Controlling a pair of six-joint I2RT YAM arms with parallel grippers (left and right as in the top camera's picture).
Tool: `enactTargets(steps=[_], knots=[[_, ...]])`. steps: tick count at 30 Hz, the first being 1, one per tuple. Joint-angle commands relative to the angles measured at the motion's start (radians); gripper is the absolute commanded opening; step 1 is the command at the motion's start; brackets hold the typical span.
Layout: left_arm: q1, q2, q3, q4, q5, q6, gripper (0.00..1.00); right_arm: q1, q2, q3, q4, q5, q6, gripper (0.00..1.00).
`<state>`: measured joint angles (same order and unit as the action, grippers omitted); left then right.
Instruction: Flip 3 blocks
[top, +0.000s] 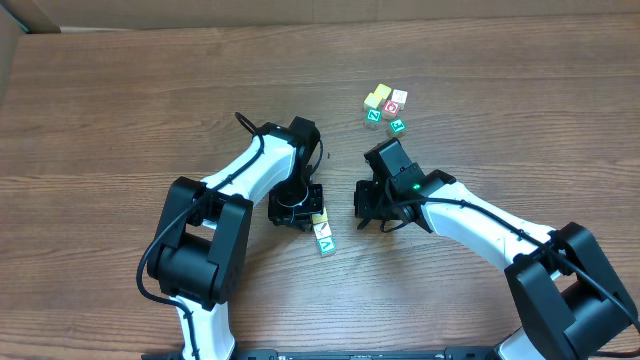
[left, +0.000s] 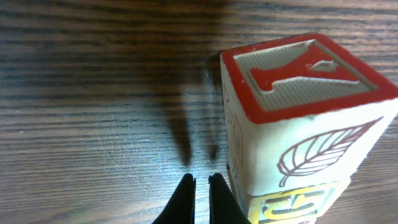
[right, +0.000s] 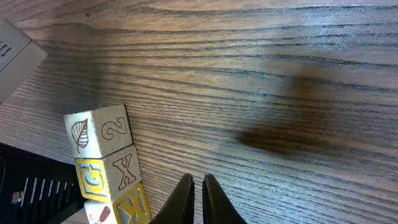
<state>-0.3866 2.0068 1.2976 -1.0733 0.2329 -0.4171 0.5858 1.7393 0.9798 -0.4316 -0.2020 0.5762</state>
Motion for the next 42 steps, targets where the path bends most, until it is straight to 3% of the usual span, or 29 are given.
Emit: enactTargets(steps=[1,9,22,42], knots=[[-0.006,-0.004,-0.008,0.0,0.022,-0.017,0.04,0.003,0.006,0.001,0.003,0.011,0.003,0.08],[-0.004,-0.004,-0.008,0.005,0.088,-0.017,0.04,0.003,0.006,0.001,0.003,0.011,0.003,0.08],[0.079,-0.004,-0.008,0.012,-0.054,-0.017,0.04,0.003,0.006,0.001,0.002,0.011,0.003,0.08],[0.083,-0.004,-0.008,0.144,-0.049,-0.013,0.04,0.003,0.006,0.001,0.004,0.011,0.003,0.08]])
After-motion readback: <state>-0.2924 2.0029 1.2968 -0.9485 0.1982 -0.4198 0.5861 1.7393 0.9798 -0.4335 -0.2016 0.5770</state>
